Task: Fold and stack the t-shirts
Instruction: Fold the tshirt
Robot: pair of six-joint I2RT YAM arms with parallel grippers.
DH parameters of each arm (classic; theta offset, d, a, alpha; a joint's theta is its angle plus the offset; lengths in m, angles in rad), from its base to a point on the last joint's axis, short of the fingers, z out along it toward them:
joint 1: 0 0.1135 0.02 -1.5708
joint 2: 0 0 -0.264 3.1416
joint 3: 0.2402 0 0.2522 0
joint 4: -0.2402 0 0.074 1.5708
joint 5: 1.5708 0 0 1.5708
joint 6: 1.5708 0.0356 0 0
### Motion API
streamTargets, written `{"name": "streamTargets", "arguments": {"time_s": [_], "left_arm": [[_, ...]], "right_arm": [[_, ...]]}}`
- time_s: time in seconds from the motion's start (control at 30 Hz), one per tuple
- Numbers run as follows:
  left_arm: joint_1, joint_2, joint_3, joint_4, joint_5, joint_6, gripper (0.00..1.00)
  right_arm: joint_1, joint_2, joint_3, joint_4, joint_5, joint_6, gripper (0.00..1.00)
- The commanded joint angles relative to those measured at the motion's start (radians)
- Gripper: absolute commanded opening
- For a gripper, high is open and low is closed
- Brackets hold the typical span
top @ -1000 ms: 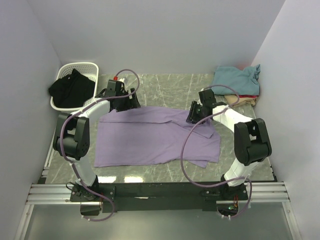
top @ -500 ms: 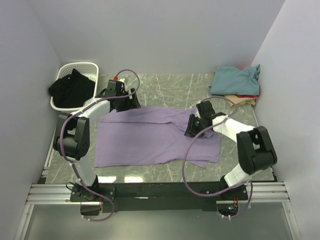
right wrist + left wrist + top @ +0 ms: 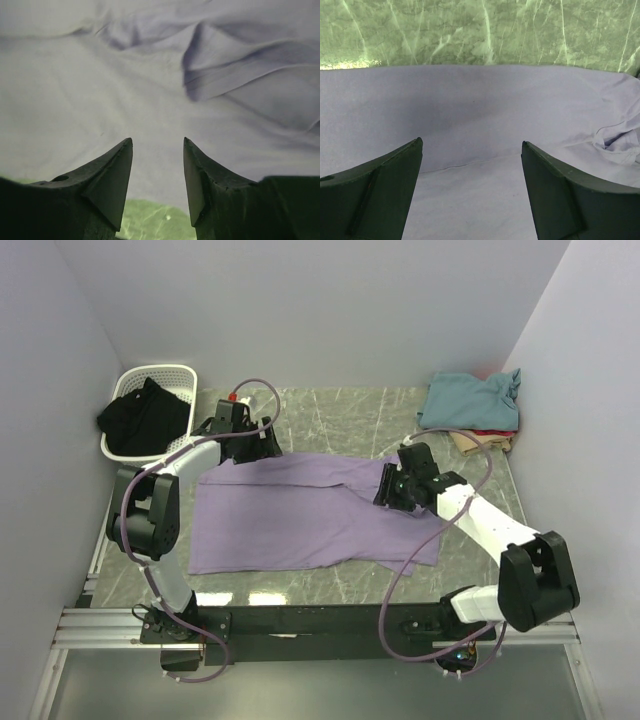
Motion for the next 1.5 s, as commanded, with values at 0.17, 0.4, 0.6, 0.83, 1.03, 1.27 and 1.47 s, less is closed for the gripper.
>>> {"name": "streamTargets", "arguments": {"time_s": [0.17, 0.4, 0.6, 0.83, 1.03, 1.27, 1.47], "left_arm": [[-0.01, -0.006, 0.011, 0.014, 0.017, 0.02, 0.85], [-0.01, 0.007, 0.021, 0.008, 0.009, 0.025, 0.85], [-0.01, 0.021, 0.028, 0.007, 0.006, 0.027, 0.84], [-0.01, 0.03, 0.031, 0.005, 0.005, 0.028, 0.85], [-0.01, 0.033, 0.034, 0.007, 0.011, 0.024, 0.85], [-0.012, 0.038, 0.027, 0.016, 0.02, 0.019, 0.84], [-0.018, 0.044, 0.022, 0.023, 0.026, 0.014, 0.84]], "right_arm": [[-0.026, 0.167, 0.064, 0.145, 0.117, -0.032, 0.49], [-0.051, 0.245, 0.077, 0.223, 0.063, -0.047, 0.42], [-0.057, 0.284, 0.094, 0.265, -0.003, -0.06, 0.41], [-0.058, 0.314, 0.108, 0.291, -0.09, -0.066, 0.0], [-0.048, 0.204, 0.058, 0.273, -0.127, -0.054, 0.0], [0.001, 0.089, 0.015, 0.164, -0.128, 0.0, 0.01], [0.069, 0.09, -0.027, 0.151, -0.116, 0.103, 0.05]]}}
